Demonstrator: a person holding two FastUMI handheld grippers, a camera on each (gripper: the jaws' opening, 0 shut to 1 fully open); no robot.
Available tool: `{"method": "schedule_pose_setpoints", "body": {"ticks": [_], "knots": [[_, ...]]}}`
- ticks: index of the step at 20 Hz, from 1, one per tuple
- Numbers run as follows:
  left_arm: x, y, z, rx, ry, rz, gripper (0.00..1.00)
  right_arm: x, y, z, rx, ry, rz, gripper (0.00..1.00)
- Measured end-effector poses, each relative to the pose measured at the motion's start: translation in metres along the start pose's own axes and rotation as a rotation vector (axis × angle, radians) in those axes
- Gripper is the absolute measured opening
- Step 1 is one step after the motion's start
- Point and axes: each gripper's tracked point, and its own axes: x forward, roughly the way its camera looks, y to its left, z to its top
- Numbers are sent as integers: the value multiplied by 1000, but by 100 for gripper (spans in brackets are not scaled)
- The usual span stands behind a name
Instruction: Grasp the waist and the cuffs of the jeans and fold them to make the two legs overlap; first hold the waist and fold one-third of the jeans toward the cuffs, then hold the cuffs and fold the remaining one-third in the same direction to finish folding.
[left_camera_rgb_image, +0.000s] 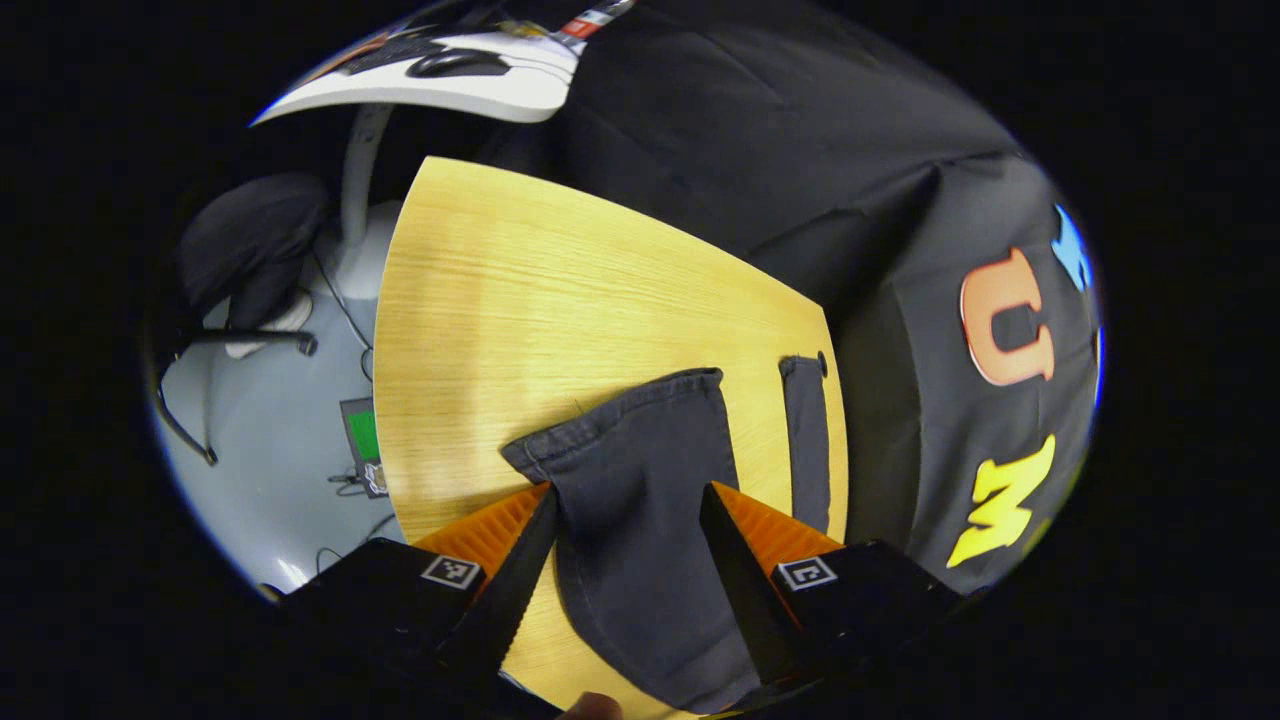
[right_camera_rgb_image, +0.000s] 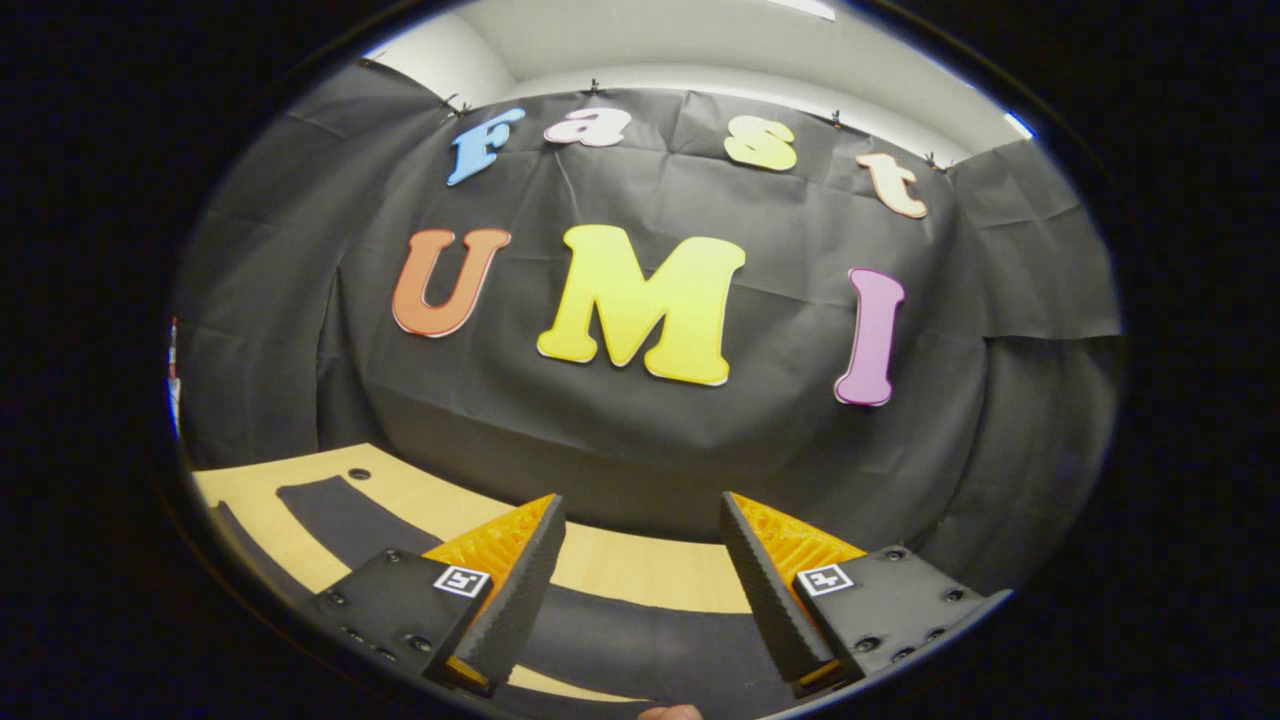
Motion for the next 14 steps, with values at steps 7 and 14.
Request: {"method": "schedule_pose_setpoints", "body": {"ticks": [7, 14], "knots": [[9, 20, 1, -14, 26, 84, 8, -8, -45, -40, 251, 167, 56, 95], [10, 17, 0, 20, 56, 84, 4, -42, -171, -155, 666, 609, -135, 93]]}}
